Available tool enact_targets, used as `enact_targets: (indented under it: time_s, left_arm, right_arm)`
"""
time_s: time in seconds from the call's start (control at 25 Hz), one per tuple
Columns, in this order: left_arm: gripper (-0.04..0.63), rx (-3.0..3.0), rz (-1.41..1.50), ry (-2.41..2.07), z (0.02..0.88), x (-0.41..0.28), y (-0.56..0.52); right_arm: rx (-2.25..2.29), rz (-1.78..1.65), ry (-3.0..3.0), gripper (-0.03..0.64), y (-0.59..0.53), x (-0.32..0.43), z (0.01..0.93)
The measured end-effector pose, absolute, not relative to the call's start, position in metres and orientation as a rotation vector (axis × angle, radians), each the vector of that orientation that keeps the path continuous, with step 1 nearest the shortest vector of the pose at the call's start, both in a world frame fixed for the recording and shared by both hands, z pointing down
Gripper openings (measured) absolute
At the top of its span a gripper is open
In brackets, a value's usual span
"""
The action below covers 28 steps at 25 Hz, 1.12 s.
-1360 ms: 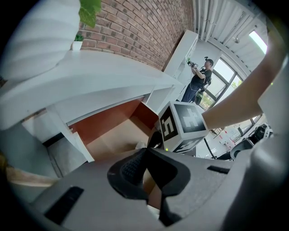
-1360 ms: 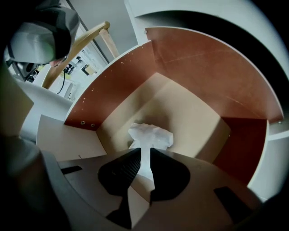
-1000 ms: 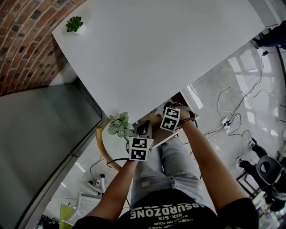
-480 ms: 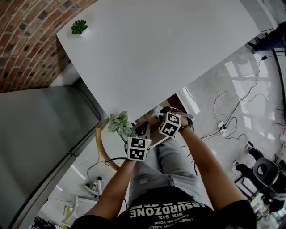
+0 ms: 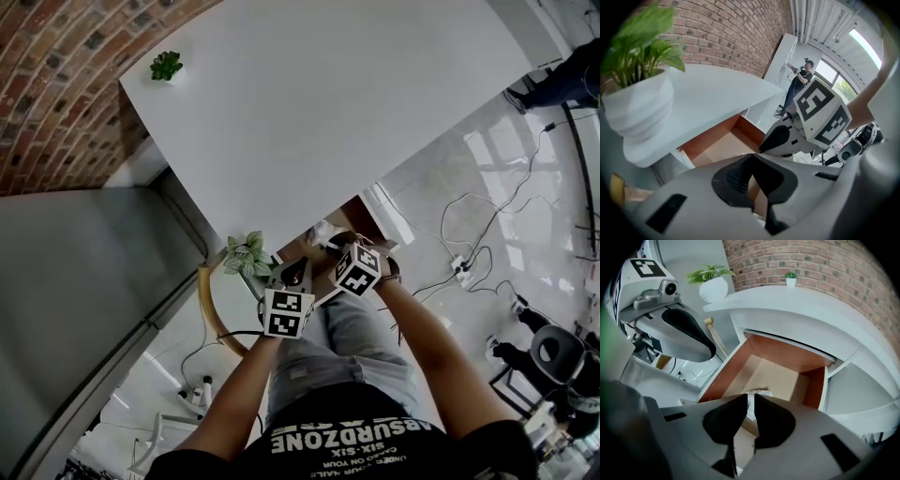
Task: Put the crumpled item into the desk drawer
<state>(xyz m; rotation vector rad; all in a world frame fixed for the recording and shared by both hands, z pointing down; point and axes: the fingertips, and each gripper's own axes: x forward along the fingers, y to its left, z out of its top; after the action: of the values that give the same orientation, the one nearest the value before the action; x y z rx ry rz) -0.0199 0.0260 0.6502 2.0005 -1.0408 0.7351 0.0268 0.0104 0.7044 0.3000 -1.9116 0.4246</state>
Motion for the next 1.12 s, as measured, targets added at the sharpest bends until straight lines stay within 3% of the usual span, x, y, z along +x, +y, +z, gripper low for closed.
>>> enact_targets:
  time_s: [0.64,1.12]
  left_arm:
    - [0.005,2.042,0.717,-1.057,0.611,-0.016,0.027]
    - [0.005,2.082,0.681,-1.081,0.581,-0.013,0.025]
  right_arm:
    - [0.628,0.751,-1.998,-0.002,0.020,0.041,0.644]
    - [0.728,0.812,-2.035,-0.002,0.020,0.045,0.606]
